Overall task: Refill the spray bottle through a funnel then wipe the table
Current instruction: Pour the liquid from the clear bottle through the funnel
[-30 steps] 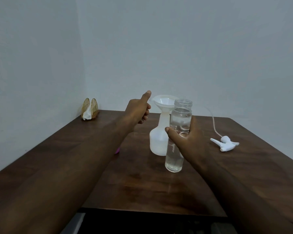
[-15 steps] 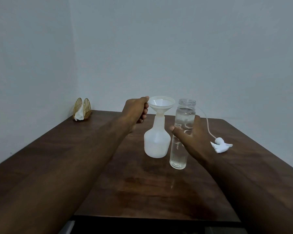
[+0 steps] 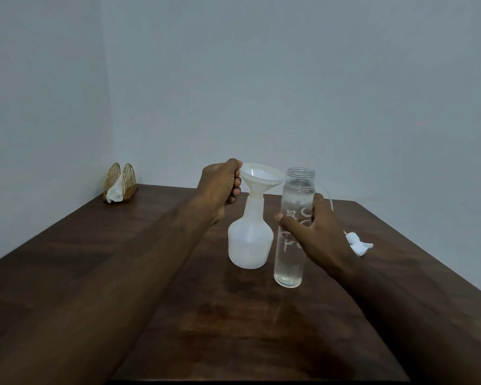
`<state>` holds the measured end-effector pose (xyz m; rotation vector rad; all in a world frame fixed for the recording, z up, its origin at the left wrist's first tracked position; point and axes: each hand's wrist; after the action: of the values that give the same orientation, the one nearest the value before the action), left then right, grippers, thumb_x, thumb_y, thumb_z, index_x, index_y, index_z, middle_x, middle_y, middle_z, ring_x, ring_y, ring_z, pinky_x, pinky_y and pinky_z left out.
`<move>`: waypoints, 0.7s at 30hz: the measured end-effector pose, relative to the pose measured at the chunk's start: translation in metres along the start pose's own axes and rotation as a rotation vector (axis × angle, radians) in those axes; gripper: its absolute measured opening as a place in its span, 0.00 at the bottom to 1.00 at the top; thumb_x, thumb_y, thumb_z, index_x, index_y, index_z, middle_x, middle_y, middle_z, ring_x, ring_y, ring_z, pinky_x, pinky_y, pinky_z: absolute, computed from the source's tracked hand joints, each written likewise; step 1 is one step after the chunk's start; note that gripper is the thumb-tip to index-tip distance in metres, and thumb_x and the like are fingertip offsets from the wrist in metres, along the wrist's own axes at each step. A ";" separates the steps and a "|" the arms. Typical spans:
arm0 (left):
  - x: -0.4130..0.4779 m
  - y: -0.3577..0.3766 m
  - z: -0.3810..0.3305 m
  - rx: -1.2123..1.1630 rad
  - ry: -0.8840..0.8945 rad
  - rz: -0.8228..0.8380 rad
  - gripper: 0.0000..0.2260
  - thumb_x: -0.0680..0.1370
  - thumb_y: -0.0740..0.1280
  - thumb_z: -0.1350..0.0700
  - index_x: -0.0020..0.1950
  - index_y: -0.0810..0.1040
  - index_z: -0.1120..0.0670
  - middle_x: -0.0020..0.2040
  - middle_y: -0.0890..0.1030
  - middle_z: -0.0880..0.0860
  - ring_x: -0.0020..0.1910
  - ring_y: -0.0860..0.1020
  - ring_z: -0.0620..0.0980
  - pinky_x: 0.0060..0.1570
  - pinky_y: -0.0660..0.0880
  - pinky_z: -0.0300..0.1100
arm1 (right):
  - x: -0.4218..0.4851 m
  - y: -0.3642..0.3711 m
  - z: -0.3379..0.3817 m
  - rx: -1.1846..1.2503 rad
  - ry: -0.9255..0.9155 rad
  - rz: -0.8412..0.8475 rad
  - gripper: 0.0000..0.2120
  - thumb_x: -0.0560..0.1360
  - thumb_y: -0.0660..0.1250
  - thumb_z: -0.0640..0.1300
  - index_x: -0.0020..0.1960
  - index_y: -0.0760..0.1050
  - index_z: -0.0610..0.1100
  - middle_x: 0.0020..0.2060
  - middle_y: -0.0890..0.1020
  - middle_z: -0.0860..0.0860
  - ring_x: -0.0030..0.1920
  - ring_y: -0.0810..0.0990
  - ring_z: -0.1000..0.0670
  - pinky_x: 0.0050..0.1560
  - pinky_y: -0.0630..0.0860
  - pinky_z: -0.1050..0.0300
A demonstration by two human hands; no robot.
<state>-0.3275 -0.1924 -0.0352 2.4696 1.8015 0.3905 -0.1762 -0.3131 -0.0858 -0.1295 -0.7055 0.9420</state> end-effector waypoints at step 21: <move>0.016 -0.005 0.010 -0.090 0.070 0.022 0.14 0.74 0.64 0.57 0.30 0.67 0.54 0.24 0.65 0.50 0.22 0.63 0.47 0.26 0.61 0.38 | 0.045 -0.043 0.003 -0.519 -0.040 0.101 0.17 0.63 0.71 0.64 0.48 0.72 0.60 0.41 0.82 0.60 0.41 0.82 0.58 0.45 0.80 0.50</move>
<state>-0.3253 -0.1750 -0.0427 2.4458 1.7419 0.5534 -0.1307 -0.3038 -0.0443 -0.6093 -0.9771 0.8411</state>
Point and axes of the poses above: each hand's wrist, its own x-axis towards the middle knuckle, its own y-axis out of the palm, z = x × y
